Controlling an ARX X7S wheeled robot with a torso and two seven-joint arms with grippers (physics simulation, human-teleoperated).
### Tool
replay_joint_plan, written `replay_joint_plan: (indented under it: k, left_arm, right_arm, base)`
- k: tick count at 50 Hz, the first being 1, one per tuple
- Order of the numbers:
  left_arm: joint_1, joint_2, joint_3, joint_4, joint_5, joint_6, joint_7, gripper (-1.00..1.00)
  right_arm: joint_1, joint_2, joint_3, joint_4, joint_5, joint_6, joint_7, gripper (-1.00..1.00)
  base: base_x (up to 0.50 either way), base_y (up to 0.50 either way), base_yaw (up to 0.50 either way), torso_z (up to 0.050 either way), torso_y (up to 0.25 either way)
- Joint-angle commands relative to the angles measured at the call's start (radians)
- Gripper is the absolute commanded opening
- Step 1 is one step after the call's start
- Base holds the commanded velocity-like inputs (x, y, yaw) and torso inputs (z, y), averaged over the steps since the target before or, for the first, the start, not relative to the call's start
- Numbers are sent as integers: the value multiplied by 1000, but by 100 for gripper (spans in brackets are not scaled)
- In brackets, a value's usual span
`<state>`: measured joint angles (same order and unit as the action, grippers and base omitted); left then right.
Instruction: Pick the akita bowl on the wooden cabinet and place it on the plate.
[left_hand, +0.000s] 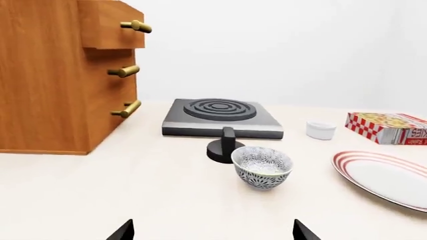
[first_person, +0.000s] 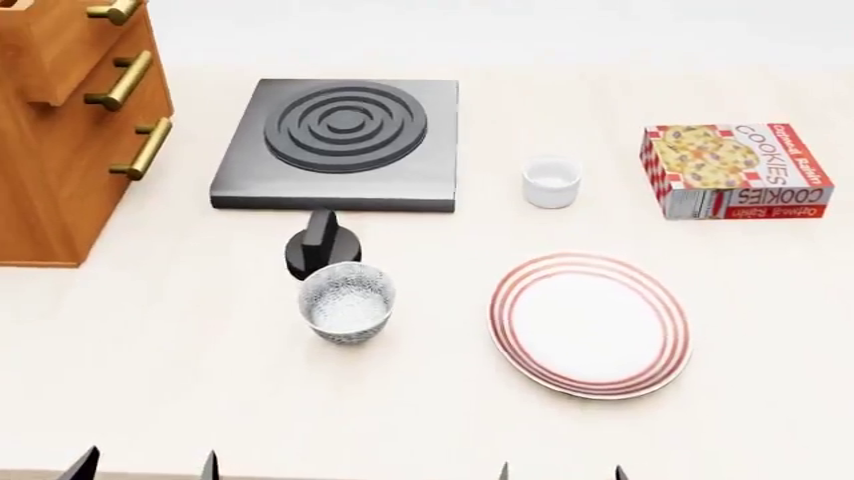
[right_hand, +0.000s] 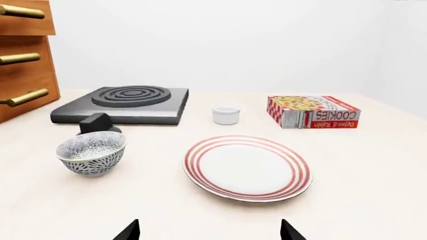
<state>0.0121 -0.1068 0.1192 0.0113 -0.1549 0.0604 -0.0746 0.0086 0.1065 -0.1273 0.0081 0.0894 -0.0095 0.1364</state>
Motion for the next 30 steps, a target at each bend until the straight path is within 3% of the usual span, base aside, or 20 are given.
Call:
replay_joint_plan:
  k: [1,30]
  left_arm:
    - [-2,-11,10,3,-10,-15,-21,100]
    - [-13,-32,41,-11,-10,-8,-52,100]
  right_arm:
    - [2,11,-18,-3,1,3,15,100]
    - [10,31,-48,11,17,-4,39,100]
  base:
    - [0,500,0,0,0]
    - [0,500,0,0,0]
